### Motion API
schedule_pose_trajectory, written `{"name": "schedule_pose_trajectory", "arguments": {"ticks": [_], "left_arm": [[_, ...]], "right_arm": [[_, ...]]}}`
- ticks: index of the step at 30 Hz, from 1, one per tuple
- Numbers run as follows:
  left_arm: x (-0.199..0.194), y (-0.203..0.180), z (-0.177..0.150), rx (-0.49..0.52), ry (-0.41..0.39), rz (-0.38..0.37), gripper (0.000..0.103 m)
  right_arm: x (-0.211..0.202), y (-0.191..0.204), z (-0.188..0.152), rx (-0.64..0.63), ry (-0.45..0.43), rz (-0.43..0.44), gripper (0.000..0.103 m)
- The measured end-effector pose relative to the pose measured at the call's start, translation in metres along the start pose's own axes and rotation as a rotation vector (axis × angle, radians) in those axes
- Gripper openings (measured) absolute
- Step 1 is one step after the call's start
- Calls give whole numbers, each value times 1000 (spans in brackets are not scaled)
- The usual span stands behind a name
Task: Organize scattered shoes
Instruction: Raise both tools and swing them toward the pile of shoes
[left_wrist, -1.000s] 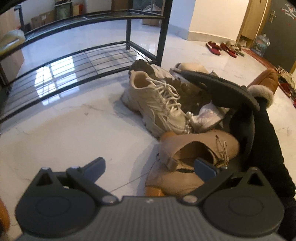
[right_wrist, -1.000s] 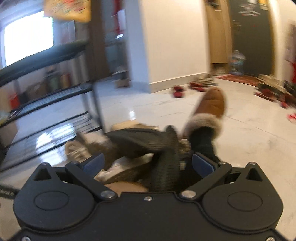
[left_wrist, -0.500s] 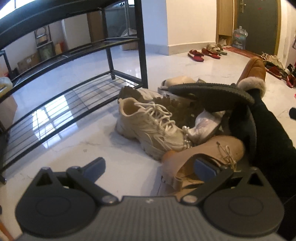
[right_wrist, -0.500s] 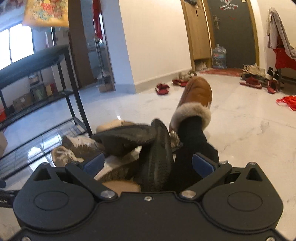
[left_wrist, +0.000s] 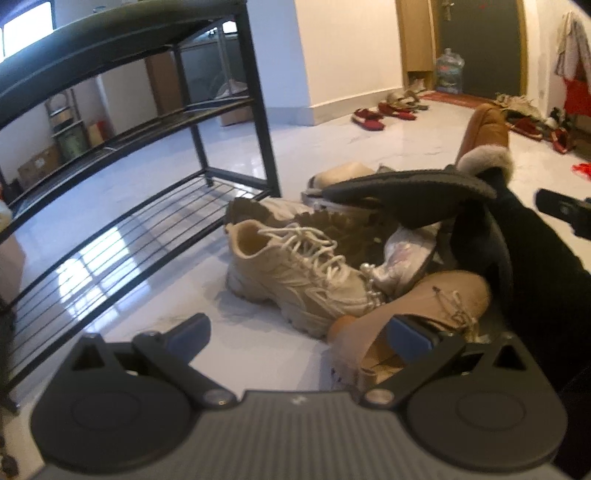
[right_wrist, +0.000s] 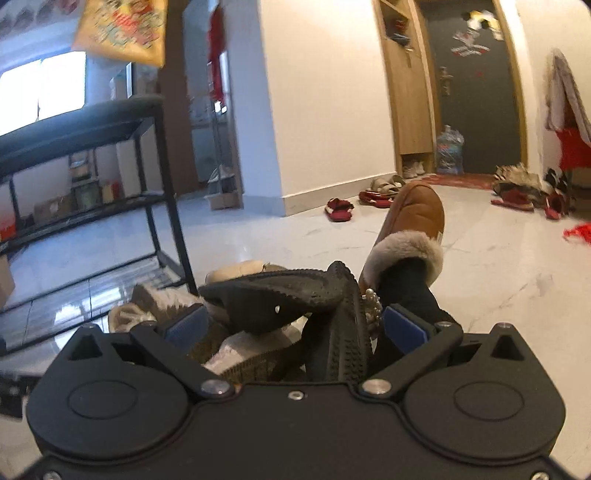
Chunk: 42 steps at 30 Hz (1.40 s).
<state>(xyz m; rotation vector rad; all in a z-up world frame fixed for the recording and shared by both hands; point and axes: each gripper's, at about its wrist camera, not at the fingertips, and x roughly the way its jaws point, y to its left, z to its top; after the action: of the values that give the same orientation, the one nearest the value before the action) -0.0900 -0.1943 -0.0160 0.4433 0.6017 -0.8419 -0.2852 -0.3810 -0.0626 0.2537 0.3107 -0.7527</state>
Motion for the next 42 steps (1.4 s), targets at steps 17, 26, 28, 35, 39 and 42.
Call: {"name": "schedule_pose_trajectory", "arguments": {"ticks": [17, 26, 28, 35, 39, 42], "left_arm": [[73, -5, 15, 56, 124, 26, 102], [90, -5, 22, -1, 128, -18, 102], [90, -5, 22, 1, 132, -23, 102], [81, -9, 9, 48, 161, -63, 102], [80, -16, -2, 118, 170, -64, 102], [82, -21, -6, 129, 161, -73, 102]], "right_arm": [[43, 2, 15, 53, 32, 12, 103], [51, 3, 10, 62, 72, 22, 103], [52, 2, 10, 71, 78, 20, 103], [54, -3, 10, 99, 90, 12, 103], [55, -6, 10, 112, 98, 9, 103], [56, -6, 10, 112, 101, 9, 103]]}}
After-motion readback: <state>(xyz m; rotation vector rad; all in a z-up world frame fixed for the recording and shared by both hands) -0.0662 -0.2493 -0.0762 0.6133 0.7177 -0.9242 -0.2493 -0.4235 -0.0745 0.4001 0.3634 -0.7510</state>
